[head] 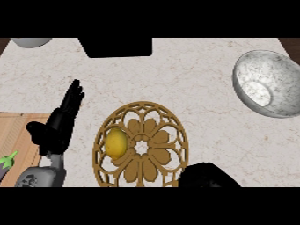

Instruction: Pick the cupcake from the placemat and place it in the bowl

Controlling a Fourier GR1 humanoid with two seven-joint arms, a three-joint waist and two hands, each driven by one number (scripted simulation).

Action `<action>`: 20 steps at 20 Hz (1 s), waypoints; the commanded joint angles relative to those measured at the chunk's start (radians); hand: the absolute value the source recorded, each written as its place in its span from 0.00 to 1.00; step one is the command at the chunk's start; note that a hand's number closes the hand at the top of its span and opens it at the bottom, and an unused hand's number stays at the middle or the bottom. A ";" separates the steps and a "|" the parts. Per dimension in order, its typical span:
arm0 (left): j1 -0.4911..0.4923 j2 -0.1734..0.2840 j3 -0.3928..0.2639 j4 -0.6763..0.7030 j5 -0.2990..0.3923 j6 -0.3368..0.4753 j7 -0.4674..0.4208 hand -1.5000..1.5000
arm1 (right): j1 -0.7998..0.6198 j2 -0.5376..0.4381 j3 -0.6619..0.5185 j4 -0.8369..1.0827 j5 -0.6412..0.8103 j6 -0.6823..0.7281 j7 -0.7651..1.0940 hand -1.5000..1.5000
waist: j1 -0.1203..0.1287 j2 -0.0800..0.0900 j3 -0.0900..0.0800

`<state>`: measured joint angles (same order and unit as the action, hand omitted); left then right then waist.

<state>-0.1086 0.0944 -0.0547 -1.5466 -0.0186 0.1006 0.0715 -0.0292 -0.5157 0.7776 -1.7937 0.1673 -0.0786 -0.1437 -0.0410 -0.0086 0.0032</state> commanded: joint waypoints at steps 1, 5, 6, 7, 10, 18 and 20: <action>-0.011 0.013 0.027 -0.019 0.014 0.004 0.013 0.50 | 0.066 -0.213 -0.141 -0.186 -0.145 0.080 -0.227 1.00 | -0.019 -0.002 0.001; 0.017 0.012 0.025 -0.028 0.006 0.012 0.018 0.50 | 0.167 -0.371 -0.336 -0.356 -0.254 0.086 -0.350 1.00 | -0.034 -0.007 -0.002; -0.009 0.015 0.019 -0.015 -0.014 0.022 0.036 0.50 | 0.201 -0.416 -0.406 -0.343 -0.289 0.098 -0.398 1.00 | -0.030 -0.002 -0.001; -0.001 0.013 0.028 0.002 0.004 0.007 0.009 0.50 | 0.222 -0.461 -0.477 -0.351 -0.342 0.121 -0.415 1.00 | -0.035 -0.001 -0.002; 0.025 0.022 0.029 -0.055 0.006 0.009 0.041 0.50 | 0.345 -0.541 -0.651 -0.410 -0.431 0.129 -0.443 1.00 | -0.038 -0.007 -0.002; 0.005 -0.011 -0.021 -0.065 -0.029 0.017 0.049 0.50 | 0.438 -0.587 -1.094 -0.476 -0.711 0.244 -0.246 1.00 | 0.002 0.001 -0.004; 0.000 -0.032 -0.028 -0.041 -0.035 0.029 0.045 0.50 | 0.413 -0.559 -1.153 -0.433 -0.756 0.283 -0.204 1.00 | 0.016 0.004 -0.004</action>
<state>-0.0953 0.0921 -0.0529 -1.5939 -0.0238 0.1061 0.1056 0.3755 -1.0847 -0.2227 -2.2396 -0.4821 0.1388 -0.4149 -0.0425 -0.0084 -0.0009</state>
